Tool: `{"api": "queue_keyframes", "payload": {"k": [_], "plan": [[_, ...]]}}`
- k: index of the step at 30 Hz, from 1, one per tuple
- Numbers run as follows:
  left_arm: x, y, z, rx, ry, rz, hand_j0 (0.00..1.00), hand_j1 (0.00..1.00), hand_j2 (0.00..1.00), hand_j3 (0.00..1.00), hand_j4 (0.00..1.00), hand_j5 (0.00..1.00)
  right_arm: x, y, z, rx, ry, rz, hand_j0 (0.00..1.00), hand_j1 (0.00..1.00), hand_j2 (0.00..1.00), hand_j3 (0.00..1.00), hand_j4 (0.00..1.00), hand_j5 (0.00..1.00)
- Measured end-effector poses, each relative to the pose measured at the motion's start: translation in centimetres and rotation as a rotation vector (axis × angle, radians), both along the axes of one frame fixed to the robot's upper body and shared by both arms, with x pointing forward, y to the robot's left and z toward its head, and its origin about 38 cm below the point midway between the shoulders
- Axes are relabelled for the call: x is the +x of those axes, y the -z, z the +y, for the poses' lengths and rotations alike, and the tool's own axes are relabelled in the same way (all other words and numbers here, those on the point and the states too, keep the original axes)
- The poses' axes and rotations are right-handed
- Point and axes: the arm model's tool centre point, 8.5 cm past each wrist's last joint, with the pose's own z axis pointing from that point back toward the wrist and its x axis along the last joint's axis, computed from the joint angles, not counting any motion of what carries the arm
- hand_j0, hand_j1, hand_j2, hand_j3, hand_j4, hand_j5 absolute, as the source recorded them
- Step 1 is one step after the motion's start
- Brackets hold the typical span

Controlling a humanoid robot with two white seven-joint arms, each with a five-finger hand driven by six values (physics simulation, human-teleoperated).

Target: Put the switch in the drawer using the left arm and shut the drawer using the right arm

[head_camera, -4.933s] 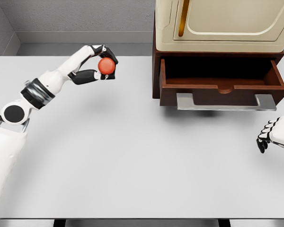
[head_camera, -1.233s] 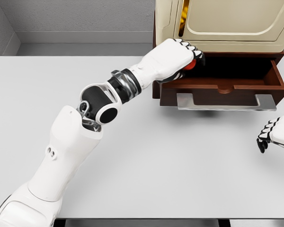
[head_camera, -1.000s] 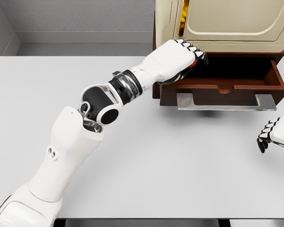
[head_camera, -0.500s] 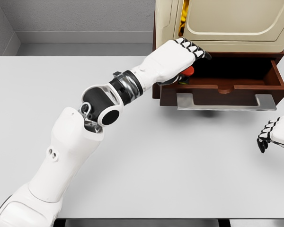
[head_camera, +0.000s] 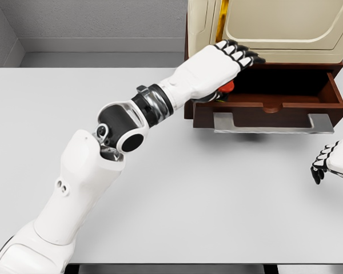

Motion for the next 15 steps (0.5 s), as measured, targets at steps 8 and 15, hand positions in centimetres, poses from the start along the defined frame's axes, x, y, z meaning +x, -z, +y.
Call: {"api": "queue_keyframes", "payload": {"k": [8, 15], "plan": [[-2.5, -3.1, 0.5, -0.075, 0.128, -0.081, 1.0, 1.0, 1.0, 1.0, 1.0, 1.0, 0.0, 0.0, -0.1, -0.005, 0.003, 0.004, 0.29, 0.29, 0.29, 0.29, 0.29, 0.29], [-3.4, -1.4, 8.7, -0.201, 0.327, 0.009, 1.0, 1.0, 1.0, 1.0, 1.0, 1.0, 0.5, -0.9, 0.0, 0.01, 0.007, -0.015, 0.28, 0.28, 0.28, 0.28, 0.28, 0.28]]}}
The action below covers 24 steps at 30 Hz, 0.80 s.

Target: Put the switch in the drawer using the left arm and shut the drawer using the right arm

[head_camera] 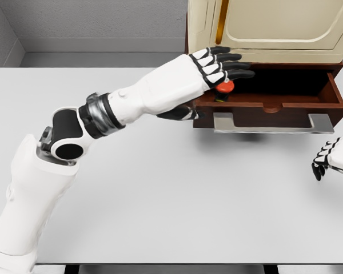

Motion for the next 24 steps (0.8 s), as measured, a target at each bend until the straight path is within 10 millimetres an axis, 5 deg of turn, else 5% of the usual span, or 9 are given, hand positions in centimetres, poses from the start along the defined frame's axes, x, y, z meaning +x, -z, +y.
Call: {"api": "queue_keyframes", "payload": {"k": [3, 7, 10, 18, 24], "plan": [[-0.1, -0.3, 4.0, -0.079, 0.04, 0.057, 1.0, 1.0, 1.0, 1.0, 1.0, 1.0, 0.1, -0.2, 0.1, 0.005, 0.002, -0.003, 0.29, 0.29, 0.29, 0.29, 0.29, 0.29], [-0.5, -1.2, 7.0, -0.182, 0.113, 0.137, 1.0, 1.0, 1.0, 1.0, 1.0, 1.0, 0.3, -0.3, 0.1, 0.011, 0.003, -0.008, 0.28, 0.28, 0.28, 0.28, 0.28, 0.28], [-0.1, -3.5, 6.8, -0.222, 0.2, 0.213, 1.0, 1.0, 1.0, 1.0, 1.0, 1.0, 0.3, -0.1, 0.2, 0.009, 0.0, -0.012, 0.28, 0.28, 0.28, 0.28, 0.28, 0.28], [0.5, -0.6, 4.8, -0.227, 0.332, 0.752, 1.0, 1.0, 1.0, 1.0, 1.0, 1.0, 0.3, 0.0, 0.4, 0.029, 0.005, -0.012, 0.29, 0.29, 0.29, 0.29, 0.29, 0.29], [1.5, -2.3, 4.7, -0.26, 0.388, 0.982, 1.0, 1.0, 1.0, 1.0, 1.0, 1.0, 0.3, -0.1, 0.3, 0.025, 0.004, -0.01, 0.29, 0.29, 0.29, 0.29, 0.29, 0.29]]}}
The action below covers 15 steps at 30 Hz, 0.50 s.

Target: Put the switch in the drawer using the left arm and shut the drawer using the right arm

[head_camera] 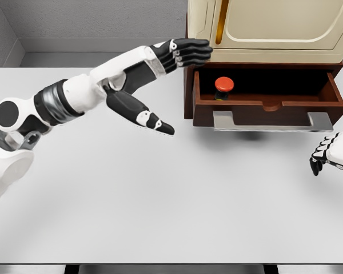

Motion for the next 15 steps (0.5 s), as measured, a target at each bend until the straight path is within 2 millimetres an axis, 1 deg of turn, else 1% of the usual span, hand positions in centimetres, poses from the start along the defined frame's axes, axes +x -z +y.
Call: {"api": "queue_keyframes", "payload": {"k": [3, 7, 9, 12, 15], "plan": [[0.7, -0.7, -0.3, 0.058, 0.013, 0.12, 1.0, 1.0, 1.0, 1.0, 1.0, 1.0, 0.0, 0.0, 0.0, -0.004, 0.0, 0.002, 0.32, 0.32, 0.32, 0.32, 0.32, 0.32], [1.1, 0.3, -0.4, 0.136, 0.006, 0.245, 1.0, 1.0, 1.0, 1.0, 1.0, 1.0, -0.3, 0.3, -0.1, -0.009, 0.0, 0.016, 0.33, 0.33, 0.33, 0.33, 0.33, 0.33], [1.3, 0.5, -0.4, 0.155, 0.002, 0.282, 1.0, 1.0, 1.0, 1.0, 1.0, 1.0, -0.3, 0.3, -0.2, -0.012, -0.001, 0.017, 0.33, 0.33, 0.33, 0.33, 0.33, 0.33], [2.1, 0.1, -0.8, 0.157, -0.004, 0.301, 1.0, 1.0, 1.0, 1.0, 1.0, 1.0, -0.3, 0.3, -0.2, -0.014, -0.001, 0.018, 0.33, 0.33, 0.33, 0.33, 0.33, 0.33], [3.1, 0.6, -1.2, 0.152, -0.017, 0.329, 1.0, 1.0, 1.0, 1.0, 1.0, 1.0, -0.3, 0.3, -0.2, -0.015, 0.0, 0.018, 0.33, 0.33, 0.33, 0.33, 0.33, 0.33]]}}
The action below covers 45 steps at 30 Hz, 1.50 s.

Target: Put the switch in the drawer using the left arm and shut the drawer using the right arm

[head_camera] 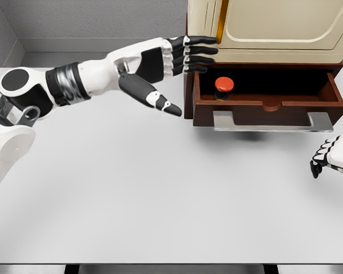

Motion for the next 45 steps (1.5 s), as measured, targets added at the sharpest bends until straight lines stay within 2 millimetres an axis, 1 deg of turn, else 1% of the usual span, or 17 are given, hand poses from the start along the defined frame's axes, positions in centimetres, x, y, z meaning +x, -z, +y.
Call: {"api": "queue_keyframes", "payload": {"k": [2, 5, 7, 11, 17, 24, 33, 39, 45], "plan": [[0.7, 0.6, -0.4, 0.006, -0.017, 0.011, 1.0, 1.0, 1.0, 1.0, 1.0, 1.0, 0.0, 0.0, 0.0, 0.0, 0.001, 0.0, 0.33, 0.33, 0.33, 0.33, 0.33, 0.33], [1.7, 0.7, -0.6, 0.006, -0.04, 0.019, 1.0, 1.0, 1.0, 1.0, 1.0, 1.0, 0.0, 0.0, -0.1, 0.0, 0.001, -0.001, 0.33, 0.33, 0.33, 0.33, 0.33, 0.33], [2.4, 1.1, -0.6, -0.005, -0.056, 0.042, 1.0, 1.0, 1.0, 1.0, 1.0, 1.0, 0.0, 0.0, -0.1, 0.0, 0.002, -0.001, 0.33, 0.33, 0.33, 0.33, 0.33, 0.33], [3.2, 1.9, -1.0, -0.009, -0.067, 0.092, 1.0, 1.0, 1.0, 1.0, 1.0, 1.0, 0.0, 0.0, -0.1, 0.0, 0.002, -0.001, 0.33, 0.33, 0.33, 0.33, 0.33, 0.33], [3.6, 3.5, -1.2, 0.007, -0.081, 0.132, 1.0, 1.0, 1.0, 1.0, 1.0, 1.0, 0.0, 0.0, -0.1, 0.0, 0.002, -0.001, 0.33, 0.33, 0.33, 0.33, 0.33, 0.33], [4.3, 4.3, -0.4, 0.037, -0.117, 0.164, 1.0, 1.0, 1.0, 1.0, 1.0, 1.0, 0.0, 0.0, -0.1, 0.002, 0.002, -0.001, 0.33, 0.33, 0.33, 0.33, 0.33, 0.33], [4.9, 5.7, -0.7, 0.085, -0.15, 0.168, 1.0, 1.0, 1.0, 1.0, 1.0, 1.0, 0.0, 0.0, -0.1, 0.002, 0.003, -0.002, 0.33, 0.33, 0.33, 0.33, 0.33, 0.33], [5.2, 6.2, -2.1, 0.097, -0.151, 0.166, 1.0, 1.0, 1.0, 1.0, 1.0, 1.0, 0.0, 0.0, -0.1, 0.001, 0.003, -0.001, 0.33, 0.33, 0.33, 0.33, 0.33, 0.33], [4.9, 6.4, -3.5, 0.096, -0.132, 0.164, 1.0, 1.0, 1.0, 1.0, 1.0, 1.0, 0.0, 0.1, -0.1, 0.002, 0.004, 0.001, 0.33, 0.33, 0.33, 0.33, 0.33, 0.33]]}}
